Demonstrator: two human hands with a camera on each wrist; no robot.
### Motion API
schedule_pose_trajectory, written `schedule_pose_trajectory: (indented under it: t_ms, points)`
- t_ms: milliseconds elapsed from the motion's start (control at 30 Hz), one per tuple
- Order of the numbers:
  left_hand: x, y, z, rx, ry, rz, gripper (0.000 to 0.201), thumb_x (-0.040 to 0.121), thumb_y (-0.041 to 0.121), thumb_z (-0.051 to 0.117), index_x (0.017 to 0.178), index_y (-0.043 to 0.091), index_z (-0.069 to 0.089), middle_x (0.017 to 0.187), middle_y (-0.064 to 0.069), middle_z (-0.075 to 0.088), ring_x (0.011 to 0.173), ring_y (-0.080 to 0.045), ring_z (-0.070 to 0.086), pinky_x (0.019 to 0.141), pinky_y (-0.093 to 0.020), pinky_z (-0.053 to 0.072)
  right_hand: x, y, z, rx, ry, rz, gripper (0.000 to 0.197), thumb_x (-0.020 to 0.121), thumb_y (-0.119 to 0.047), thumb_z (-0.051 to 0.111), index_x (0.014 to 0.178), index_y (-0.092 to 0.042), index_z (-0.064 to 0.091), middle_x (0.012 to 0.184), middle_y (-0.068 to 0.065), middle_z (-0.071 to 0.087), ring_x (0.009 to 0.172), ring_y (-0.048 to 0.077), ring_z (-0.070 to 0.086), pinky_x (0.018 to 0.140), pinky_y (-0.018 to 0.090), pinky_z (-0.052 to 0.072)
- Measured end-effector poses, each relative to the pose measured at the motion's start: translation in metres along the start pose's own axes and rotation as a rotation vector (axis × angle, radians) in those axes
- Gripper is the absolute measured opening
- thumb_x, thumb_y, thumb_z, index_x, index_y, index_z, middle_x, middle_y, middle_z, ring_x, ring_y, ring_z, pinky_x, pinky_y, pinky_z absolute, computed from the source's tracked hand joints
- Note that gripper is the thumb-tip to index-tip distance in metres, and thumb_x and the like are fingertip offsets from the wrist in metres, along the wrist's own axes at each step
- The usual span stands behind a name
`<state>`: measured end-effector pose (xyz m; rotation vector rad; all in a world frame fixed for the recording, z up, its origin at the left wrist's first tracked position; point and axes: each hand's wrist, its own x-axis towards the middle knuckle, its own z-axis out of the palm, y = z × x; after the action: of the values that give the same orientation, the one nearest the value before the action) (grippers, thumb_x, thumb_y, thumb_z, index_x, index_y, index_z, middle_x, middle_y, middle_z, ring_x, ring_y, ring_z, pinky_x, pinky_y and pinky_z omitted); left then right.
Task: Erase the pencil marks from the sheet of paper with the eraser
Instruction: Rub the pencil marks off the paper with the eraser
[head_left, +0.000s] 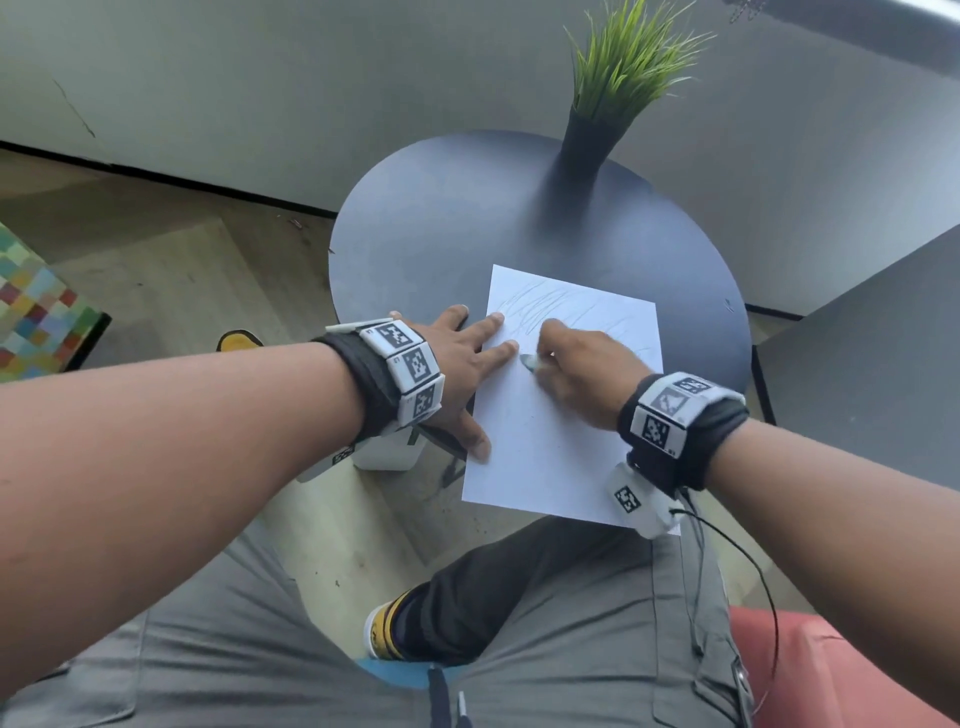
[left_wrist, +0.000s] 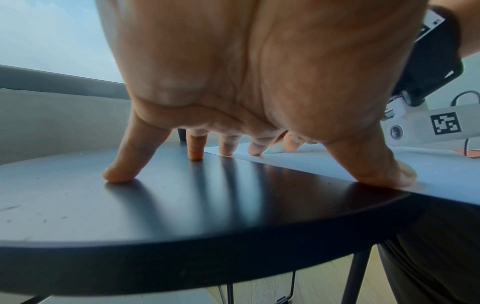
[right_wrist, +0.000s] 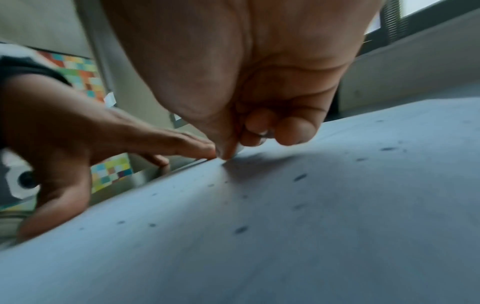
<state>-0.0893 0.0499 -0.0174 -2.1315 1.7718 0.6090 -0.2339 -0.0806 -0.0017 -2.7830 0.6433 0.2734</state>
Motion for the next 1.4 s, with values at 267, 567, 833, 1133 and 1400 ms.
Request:
schedule_pose_trajectory:
  t_ms: [267, 567, 833, 1133, 1400]
  points:
    - [0.001, 0.000, 0.000, 0.024, 0.009, 0.003, 0.129, 0.057, 0.095, 0.056, 0.156, 0.040, -0.005, 0.165, 0.009, -0.014, 0.150, -0.029, -0.001, 0.093, -0.072, 0.036, -0.008, -0.001, 0.001, 0.009, -0.058, -0.038, 0.026, 0.098, -0.037, 0.043, 0.104, -0.012, 0.047, 0.096, 0.008, 0.061, 0.085, 0.029, 0.056, 0.073, 0.037, 0.045]
    - [-0.001, 0.002, -0.004, 0.037, 0.014, 0.010, 0.122, 0.059, 0.094, 0.057, 0.154, 0.048, -0.004, 0.166, 0.007, -0.010, 0.148, -0.030, 0.004, 0.092, -0.066, 0.041, -0.014, 0.002, 0.000, -0.026, -0.099, -0.038, 0.020, 0.098, -0.030, 0.044, 0.104, -0.012, 0.045, 0.096, 0.010, 0.061, 0.088, 0.033, 0.057, 0.074, 0.037, 0.044]
    - [-0.001, 0.002, -0.005, 0.033, 0.005, 0.001, 0.124, 0.058, 0.094, 0.057, 0.154, 0.046, -0.006, 0.165, 0.007, -0.010, 0.148, -0.029, 0.003, 0.092, -0.067, 0.041, -0.030, -0.009, 0.007, -0.039, -0.178, -0.147, 0.027, 0.099, -0.038, 0.036, 0.102, -0.012, 0.045, 0.093, 0.006, 0.059, 0.083, 0.030, 0.055, 0.070, 0.035, 0.041]
    - [-0.001, 0.002, -0.004, 0.017, 0.000, 0.001, 0.129, 0.057, 0.094, 0.058, 0.156, 0.041, -0.007, 0.164, 0.011, -0.017, 0.149, -0.028, -0.001, 0.094, -0.071, 0.037, -0.033, -0.002, 0.007, 0.003, -0.148, -0.097, 0.028, 0.100, -0.042, 0.039, 0.098, -0.015, 0.043, 0.086, 0.001, 0.054, 0.078, 0.027, 0.052, 0.069, 0.036, 0.042]
    - [0.001, 0.004, -0.002, 0.020, -0.005, -0.007, 0.126, 0.055, 0.095, 0.058, 0.153, 0.048, -0.007, 0.164, 0.012, -0.016, 0.149, -0.030, 0.000, 0.092, -0.075, 0.037, -0.046, -0.012, 0.025, -0.064, -0.193, -0.264, 0.019, 0.097, -0.024, 0.050, 0.089, -0.022, 0.032, 0.079, -0.008, 0.042, 0.073, 0.022, 0.048, 0.064, 0.032, 0.034]
